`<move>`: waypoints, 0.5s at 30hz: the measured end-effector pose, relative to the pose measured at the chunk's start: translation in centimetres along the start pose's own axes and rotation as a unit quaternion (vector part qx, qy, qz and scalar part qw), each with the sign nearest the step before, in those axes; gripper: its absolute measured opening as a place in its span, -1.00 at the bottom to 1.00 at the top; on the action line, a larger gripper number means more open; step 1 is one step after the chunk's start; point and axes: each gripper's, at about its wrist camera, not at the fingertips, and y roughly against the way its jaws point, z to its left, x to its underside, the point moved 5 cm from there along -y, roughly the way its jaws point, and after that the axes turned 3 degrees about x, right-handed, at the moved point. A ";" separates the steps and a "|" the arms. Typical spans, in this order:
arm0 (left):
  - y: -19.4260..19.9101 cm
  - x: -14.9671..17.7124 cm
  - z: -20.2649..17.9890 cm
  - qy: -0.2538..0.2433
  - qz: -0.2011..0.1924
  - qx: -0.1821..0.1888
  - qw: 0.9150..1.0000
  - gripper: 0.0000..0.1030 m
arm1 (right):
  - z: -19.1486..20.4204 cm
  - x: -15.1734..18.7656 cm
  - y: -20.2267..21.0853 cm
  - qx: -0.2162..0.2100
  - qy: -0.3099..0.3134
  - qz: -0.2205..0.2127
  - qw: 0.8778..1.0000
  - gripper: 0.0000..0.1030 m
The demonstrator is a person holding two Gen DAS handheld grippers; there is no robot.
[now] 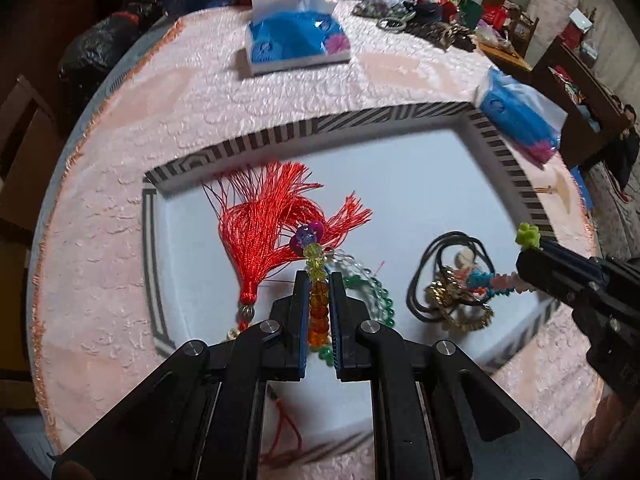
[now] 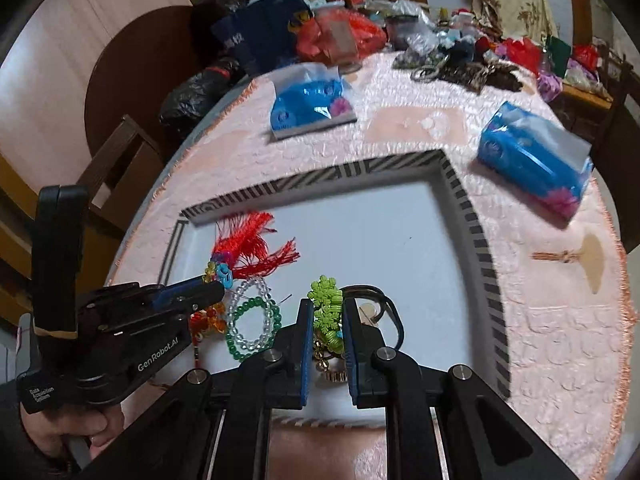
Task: Organize jewelry
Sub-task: 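Lower and open the left tool on its bracelet while the right releases its bracelet in the tray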
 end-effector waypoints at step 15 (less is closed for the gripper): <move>-3.1 0.2 0.1 0.003 0.013 0.014 1.000 -0.60 | -0.9 0.8 -5.4 -0.006 -0.017 0.052 0.998 -0.75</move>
